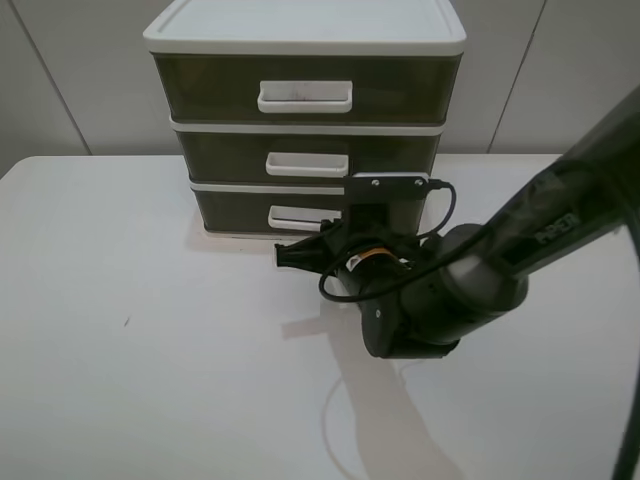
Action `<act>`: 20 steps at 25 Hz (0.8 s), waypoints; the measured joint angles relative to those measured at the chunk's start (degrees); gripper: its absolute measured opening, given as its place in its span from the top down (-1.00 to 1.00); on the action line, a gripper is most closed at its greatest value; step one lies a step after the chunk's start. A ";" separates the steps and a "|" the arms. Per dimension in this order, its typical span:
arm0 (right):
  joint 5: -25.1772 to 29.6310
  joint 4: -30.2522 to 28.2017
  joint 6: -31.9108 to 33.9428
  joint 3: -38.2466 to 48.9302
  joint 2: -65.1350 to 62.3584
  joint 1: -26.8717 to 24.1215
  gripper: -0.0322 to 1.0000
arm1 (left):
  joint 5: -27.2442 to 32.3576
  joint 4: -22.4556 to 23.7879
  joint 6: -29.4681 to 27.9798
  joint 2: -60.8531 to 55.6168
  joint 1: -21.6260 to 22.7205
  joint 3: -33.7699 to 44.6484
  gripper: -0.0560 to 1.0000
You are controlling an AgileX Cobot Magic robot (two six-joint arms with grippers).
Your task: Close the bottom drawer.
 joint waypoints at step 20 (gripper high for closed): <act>38.46 -11.71 -2.44 26.53 -47.76 -17.73 -0.57 | 0.00 0.00 0.00 0.00 0.00 0.00 -0.47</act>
